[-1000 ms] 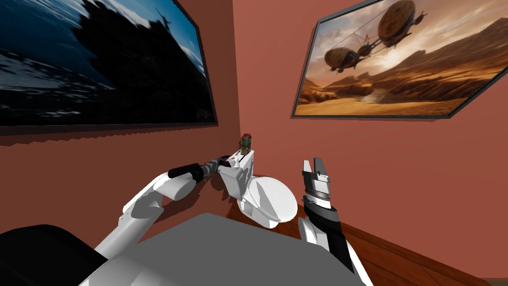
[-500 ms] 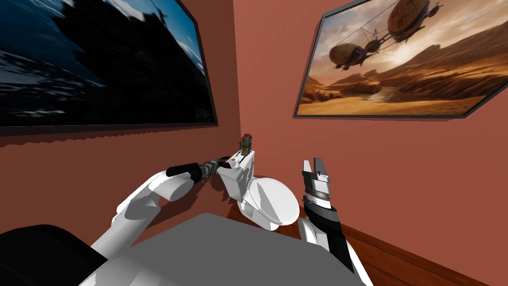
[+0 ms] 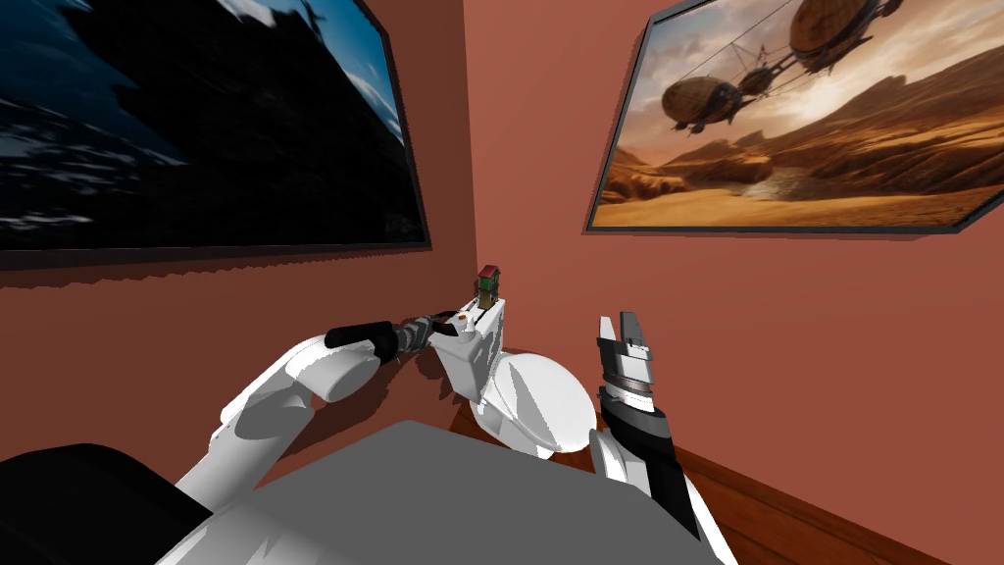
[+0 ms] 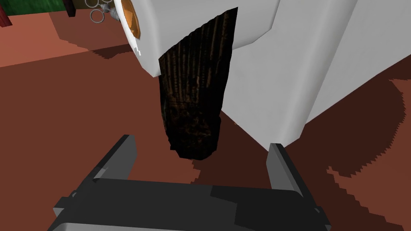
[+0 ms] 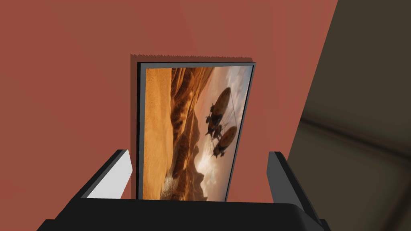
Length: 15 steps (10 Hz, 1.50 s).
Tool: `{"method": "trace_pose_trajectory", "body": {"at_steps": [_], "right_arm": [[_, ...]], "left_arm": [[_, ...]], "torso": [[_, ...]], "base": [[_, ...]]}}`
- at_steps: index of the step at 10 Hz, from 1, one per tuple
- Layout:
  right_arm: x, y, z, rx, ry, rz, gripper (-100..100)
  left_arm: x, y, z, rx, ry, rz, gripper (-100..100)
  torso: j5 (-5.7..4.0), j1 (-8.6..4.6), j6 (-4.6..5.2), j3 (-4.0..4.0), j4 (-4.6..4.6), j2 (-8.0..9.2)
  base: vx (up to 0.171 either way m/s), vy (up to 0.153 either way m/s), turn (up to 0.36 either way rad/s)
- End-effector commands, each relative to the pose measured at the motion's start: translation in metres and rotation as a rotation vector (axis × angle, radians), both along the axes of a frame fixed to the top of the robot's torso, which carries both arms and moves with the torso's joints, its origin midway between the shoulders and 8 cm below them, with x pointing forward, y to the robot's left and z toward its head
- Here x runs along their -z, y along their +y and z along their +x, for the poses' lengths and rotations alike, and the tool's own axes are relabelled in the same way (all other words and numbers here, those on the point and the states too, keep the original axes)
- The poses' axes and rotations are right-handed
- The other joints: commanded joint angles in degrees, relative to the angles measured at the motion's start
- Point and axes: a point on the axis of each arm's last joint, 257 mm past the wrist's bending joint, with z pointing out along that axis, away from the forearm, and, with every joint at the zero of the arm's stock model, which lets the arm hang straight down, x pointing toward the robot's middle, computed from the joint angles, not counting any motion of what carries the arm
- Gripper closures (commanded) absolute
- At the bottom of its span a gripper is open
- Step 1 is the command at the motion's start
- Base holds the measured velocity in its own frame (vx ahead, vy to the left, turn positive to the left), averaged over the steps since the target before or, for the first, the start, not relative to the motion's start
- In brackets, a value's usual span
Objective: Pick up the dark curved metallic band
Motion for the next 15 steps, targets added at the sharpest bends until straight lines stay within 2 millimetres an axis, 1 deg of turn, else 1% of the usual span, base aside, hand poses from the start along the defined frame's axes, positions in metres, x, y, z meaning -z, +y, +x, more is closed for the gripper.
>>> {"method": "trace_pose_trajectory", "body": {"at_steps": [1,3,4,5,6,8,9,10,14,15], "right_arm": [[0.0,0.0,0.0,0.0,0.0,0.0,0],[0.0,0.0,0.0,0.0,0.0,0.0,0],[0.0,0.0,0.0,0.0,0.0,0.0,0],[0.0,0.0,0.0,0.0,0.0,0.0,0],[0.0,0.0,0.0,0.0,0.0,0.0,0],[0.0,0.0,0.0,0.0,0.0,0.0,0],[0.0,0.0,0.0,0.0,0.0,0.0,0],[0.0,0.0,0.0,0.0,0.0,0.0,0],[0.0,0.0,0.0,0.0,0.0,0.0,0],[0.0,0.0,0.0,0.0,0.0,0.0,0]], "left_arm": [[-0.003,-0.008,-0.006,0.016,0.01,0.01,-100],[-0.009,-0.016,-0.01,0.032,0.007,0.018,-100],[-0.007,-0.013,-0.009,0.026,0.007,0.015,-100],[-0.008,-0.014,-0.009,0.027,0.008,0.016,0],[-0.003,-0.01,-0.004,0.022,0.008,0.015,-100],[0.004,-0.004,0.003,0.013,0.008,0.015,-100],[0.002,-0.006,0.0,0.015,0.01,0.015,-100],[0.002,-0.006,0.0,0.015,0.008,0.015,100],[0.002,-0.006,0.0,0.015,0.007,0.015,100],[0.002,-0.006,0.0,0.015,0.007,0.015,0]], "torso": [[0.0,0.0,0.0,0.0,0.0,0.0],[0.0,-0.01,0.01,0.03,0.01,0.06],[-0.01,-0.03,0.0,0.07,0.02,0.12],[-0.01,-0.05,0.0,0.08,0.03,0.14],[-0.01,-0.06,0.0,0.09,0.03,0.15],[-0.01,-0.06,0.01,0.06,0.02,0.1],[0.0,-0.03,0.0,0.06,0.02,0.11],[-0.01,-0.05,0.0,0.08,0.03,0.14],[0.0,-0.05,0.0,0.07,0.01,0.15],[0.01,-0.05,0.0,0.07,0.01,0.14]], "base": [[0.04,0.018,0.017],[0.013,0.013,-0.022],[0.0,0.0,0.0],[0.0,0.0,0.0],[0.01,-0.003,-0.045],[0.009,0.005,-0.039],[0.0,0.0,0.0],[0.0,0.0,0.0],[0.0,0.0,0.0],[0.0,0.0,0.0]]}}
